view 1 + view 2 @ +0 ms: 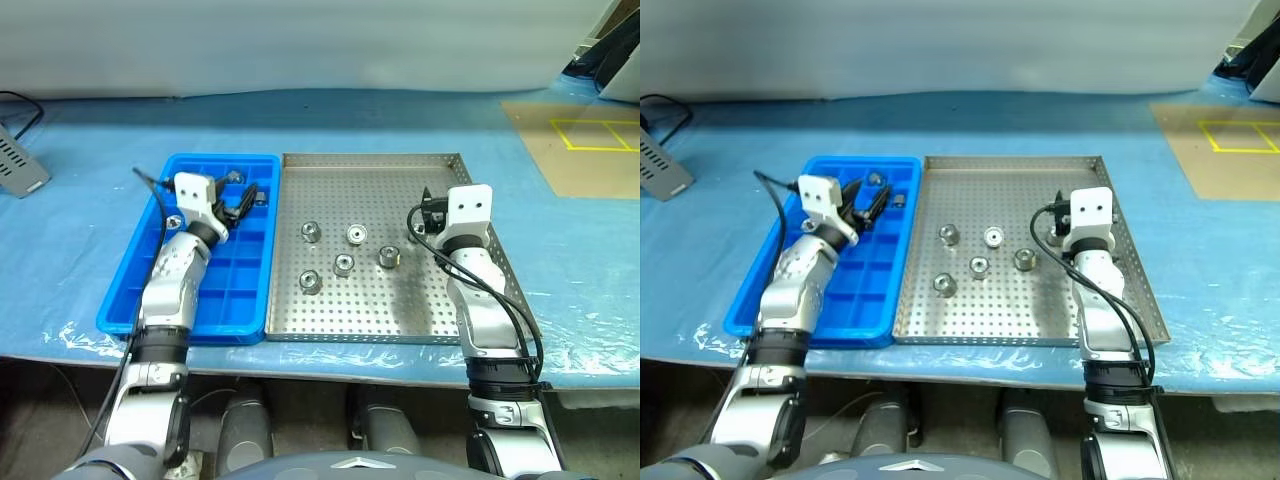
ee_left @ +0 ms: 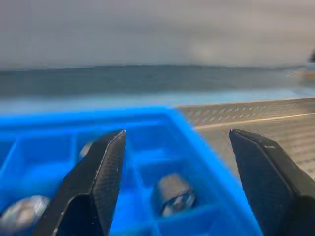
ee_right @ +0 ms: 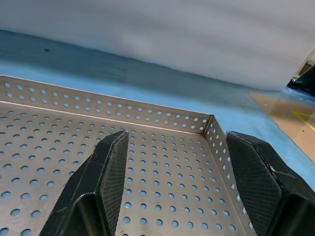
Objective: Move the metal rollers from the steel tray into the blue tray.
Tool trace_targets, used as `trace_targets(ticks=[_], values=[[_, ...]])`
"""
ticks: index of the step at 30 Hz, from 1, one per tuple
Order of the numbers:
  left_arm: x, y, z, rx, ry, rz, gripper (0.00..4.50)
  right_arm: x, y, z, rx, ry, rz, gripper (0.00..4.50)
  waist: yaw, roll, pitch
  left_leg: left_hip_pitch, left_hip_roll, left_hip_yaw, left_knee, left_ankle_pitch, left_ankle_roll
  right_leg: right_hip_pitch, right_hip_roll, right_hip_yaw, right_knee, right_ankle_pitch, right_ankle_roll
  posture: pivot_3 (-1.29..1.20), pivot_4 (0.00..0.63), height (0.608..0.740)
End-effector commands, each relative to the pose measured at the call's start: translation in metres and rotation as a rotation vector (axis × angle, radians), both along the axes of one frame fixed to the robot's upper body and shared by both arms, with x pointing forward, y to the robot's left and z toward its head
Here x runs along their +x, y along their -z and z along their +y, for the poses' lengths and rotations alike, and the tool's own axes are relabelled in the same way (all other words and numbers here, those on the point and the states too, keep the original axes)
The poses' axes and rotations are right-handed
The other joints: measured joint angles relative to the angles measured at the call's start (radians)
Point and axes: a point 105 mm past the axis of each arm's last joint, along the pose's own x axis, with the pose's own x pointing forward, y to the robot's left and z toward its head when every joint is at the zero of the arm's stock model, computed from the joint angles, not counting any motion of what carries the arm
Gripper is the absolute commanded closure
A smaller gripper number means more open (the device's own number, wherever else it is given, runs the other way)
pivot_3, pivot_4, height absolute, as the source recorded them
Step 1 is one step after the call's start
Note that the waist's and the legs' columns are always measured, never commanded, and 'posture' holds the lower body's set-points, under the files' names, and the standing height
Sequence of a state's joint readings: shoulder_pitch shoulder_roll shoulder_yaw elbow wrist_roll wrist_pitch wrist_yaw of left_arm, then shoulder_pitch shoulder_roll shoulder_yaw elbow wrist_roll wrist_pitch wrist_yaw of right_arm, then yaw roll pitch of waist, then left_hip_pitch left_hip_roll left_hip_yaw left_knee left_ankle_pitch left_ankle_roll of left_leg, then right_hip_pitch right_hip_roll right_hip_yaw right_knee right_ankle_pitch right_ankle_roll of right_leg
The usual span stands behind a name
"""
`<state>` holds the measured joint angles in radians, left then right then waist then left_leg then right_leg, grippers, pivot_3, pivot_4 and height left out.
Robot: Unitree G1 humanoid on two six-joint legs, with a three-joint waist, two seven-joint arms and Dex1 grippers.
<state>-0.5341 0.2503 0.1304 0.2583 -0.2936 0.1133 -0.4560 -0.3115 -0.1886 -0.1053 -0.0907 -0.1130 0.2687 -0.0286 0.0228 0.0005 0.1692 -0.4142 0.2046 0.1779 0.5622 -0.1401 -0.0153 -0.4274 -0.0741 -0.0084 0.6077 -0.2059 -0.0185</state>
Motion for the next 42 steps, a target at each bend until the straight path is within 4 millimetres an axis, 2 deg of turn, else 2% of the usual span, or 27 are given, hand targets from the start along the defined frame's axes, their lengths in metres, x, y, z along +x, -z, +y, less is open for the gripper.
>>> trace_targets(ticks=[1, 3, 5, 7, 8, 11, 16, 18, 26, 29, 35, 39, 42], values=[[-0.005, -0.061, -0.046, 0.115, 0.280, -0.139, 0.95, -0.001, -0.017, -0.003, 0.000, 0.015, -0.070, 1.20, 0.003, 0.000, 0.000, 0.000, 0.000, 0.000, 0.000, 0.000, 0.000, 0.000, 0.000, 0.000, 0.000, 0.000, 0.000, -0.19, 0.150, 0.740], [-0.010, -0.079, -0.069, 0.207, 0.449, -0.170, 0.95, -0.001, -0.017, -0.003, 0.000, 0.020, -0.072, 1.20, 0.002, 0.000, 0.000, 0.000, 0.000, 0.000, 0.000, 0.000, 0.000, 0.000, 0.000, 0.000, 0.001, 0.000, 0.000, -0.20, 0.150, 0.740], [-0.013, -0.083, -0.083, 0.304, 0.582, -0.171, 0.95, -0.002, -0.016, -0.004, 0.000, 0.026, -0.073, 1.20, -0.002, 0.000, 0.000, 0.001, -0.001, 0.001, -0.001, 0.002, -0.003, 0.000, 0.000, 0.001, 0.000, 0.000, 0.000, -0.21, 0.150, 0.740], [-0.013, -0.076, -0.094, 0.438, 0.696, -0.137, 0.95, -0.003, -0.016, -0.005, 0.001, 0.036, -0.075, 1.20, -0.006, 0.000, 0.000, 0.002, -0.001, 0.002, -0.002, 0.002, -0.004, 0.000, 0.000, 0.002, 0.000, 0.000, 0.000, -0.23, 0.150, 0.740], [-0.017, -0.065, -0.097, 0.571, 0.793, -0.099, 0.95, -0.005, -0.016, -0.007, 0.001, 0.044, -0.076, 1.20, -0.009, 0.000, 0.000, 0.002, -0.001, 0.002, -0.002, 0.002, -0.004, 0.000, 0.000, 0.002, 0.000, 0.000, -0.001, -0.24, 0.150, 0.740], [-0.018, -0.047, -0.093, 0.812, 0.922, -0.026, 0.95, -0.009, -0.015, -0.010, 0.001, 0.063, -0.075, 1.20, -0.015, 0.001, 0.000, 0.004, -0.001, 0.003, -0.003, 0.003, -0.004, 0.000, 0.001, 0.004, 0.000, 0.000, -0.001, -0.27, 0.150, 0.740], [0.012, -0.026, -0.079, 1.070, 0.829, 0.061, 0.95, -0.021, -0.007, -0.018, 0.010, 0.116, -0.064, 1.20, -0.009, 0.000, 0.000, 0.004, -0.001, 0.004, -0.002, 0.003, -0.004, 0.001, 0.001, 0.004, 0.000, 0.000, -0.001, -0.33, 0.150, 0.740], [0.017, -0.019, -0.080, 1.099, 0.814, 0.081, 0.95, -0.024, -0.007, -0.019, 0.013, 0.129, -0.063, 1.20, -0.009, 0.000, 0.000, 0.006, -0.001, 0.004, -0.002, 0.002, -0.003, 0.004, 0.000, 0.004, -0.001, 0.000, -0.001, -0.34, 0.150, 0.740], [0.007, 0.022, -0.086, 1.105, 0.918, 0.171, 0.95, -0.031, -0.002, -0.027, 0.005, 0.174, -0.052, 1.20, -0.011, 0.000, 0.000, 0.007, -0.001, 0.005, -0.002, -0.001, 0.002, 0.005, -0.001, 0.005, -0.002, 0.000, -0.001, -0.39, 0.150, 0.740], [0.004, 0.033, -0.082, 1.133, 0.936, 0.216, 0.95, -0.034, -0.001, -0.030, -0.003, 0.186, -0.047, 1.20, -0.015, 0.000, 0.000, 0.007, -0.001, 0.006, -0.002, -0.002, 0.003, 0.005, -0.001, 0.005, -0.002, 0.000, -0.001, -0.39, 0.150, 0.740], [0.012, 0.045, -0.079, 1.154, 0.847, 0.237, 0.95, -0.036, 0.004, -0.031, -0.006, 0.195, -0.035, 1.20, -0.025, 0.000, 0.000, 0.008, -0.001, 0.006, -0.001, -0.002, 0.003, 0.005, -0.001, 0.005, -0.002, 0.000, -0.001, -0.40, 0.150, 0.740], [0.023, 0.047, -0.088, 1.142, 0.723, 0.190, 0.95, -0.035, 0.002, -0.032, -0.009, 0.211, -0.044, 1.20, -0.027, 0.000, 0.000, 0.010, -0.001, 0.006, -0.001, -0.002, 0.003, 0.007, -0.001, 0.005, -0.002, 0.000, -0.001, -0.40, 0.150, 0.740], [0.021, 0.054, -0.090, 1.134, 0.731, 0.207, 0.95, -0.036, 0.002, -0.032, -0.010, 0.208, -0.041, 1.20, -0.034, 0.000, 0.000, 0.010, -0.001, 0.006, 0.000, -0.002, 0.003, 0.008, -0.001, 0.005, -0.002, 0.000, -0.001, -0.40, 0.150, 0.740]])
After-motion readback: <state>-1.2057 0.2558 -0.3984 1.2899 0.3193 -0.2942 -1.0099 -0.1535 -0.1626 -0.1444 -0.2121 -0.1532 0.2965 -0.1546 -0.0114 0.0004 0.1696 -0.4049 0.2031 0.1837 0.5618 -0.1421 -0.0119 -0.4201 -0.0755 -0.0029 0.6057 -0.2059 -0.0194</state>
